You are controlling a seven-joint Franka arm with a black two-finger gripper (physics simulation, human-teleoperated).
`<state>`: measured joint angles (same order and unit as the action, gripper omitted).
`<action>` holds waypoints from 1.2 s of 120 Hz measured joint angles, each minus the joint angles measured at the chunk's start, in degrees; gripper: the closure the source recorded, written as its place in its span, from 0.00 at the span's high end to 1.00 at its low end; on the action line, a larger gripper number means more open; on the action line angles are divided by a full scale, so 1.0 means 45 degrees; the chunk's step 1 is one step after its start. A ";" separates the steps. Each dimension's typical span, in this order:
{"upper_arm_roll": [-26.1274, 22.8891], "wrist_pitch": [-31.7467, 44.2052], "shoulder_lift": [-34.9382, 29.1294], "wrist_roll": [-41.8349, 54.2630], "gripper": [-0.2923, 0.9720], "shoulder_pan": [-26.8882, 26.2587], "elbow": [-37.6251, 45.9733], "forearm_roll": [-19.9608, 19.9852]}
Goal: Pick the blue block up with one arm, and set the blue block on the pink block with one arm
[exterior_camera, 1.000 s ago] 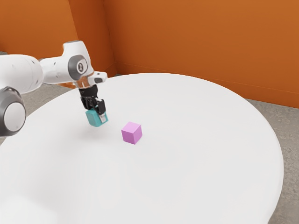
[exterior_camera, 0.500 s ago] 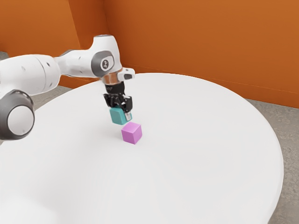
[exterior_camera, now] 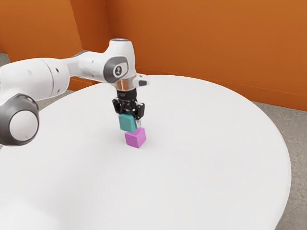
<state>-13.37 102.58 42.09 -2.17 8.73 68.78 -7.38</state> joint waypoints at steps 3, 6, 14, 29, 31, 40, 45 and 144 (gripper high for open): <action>-0.0007 0.0000 0.0020 -0.0083 0.49 -0.0018 0.0000 -0.0018; -0.0012 0.0001 0.0033 -0.0162 0.49 -0.0028 0.0000 -0.0034; -0.0017 0.0015 0.0095 -0.0348 0.49 -0.0041 -0.0006 -0.0069; -0.0018 0.0044 0.0240 -0.0609 0.49 -0.0045 -0.0119 -0.0137; -0.0018 0.0046 0.0255 -0.0639 0.49 -0.0045 -0.0129 -0.0144; -0.0019 0.0055 0.0286 -0.0765 0.49 -0.0045 -0.0150 -0.0176; -0.0019 0.0062 0.0308 -0.0818 0.49 -0.0045 -0.0154 -0.0187; -0.0269 0.0389 0.0560 -0.0631 0.68 -0.0027 -0.0179 -0.0425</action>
<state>-14.58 104.34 44.61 -5.00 8.61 67.97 -9.30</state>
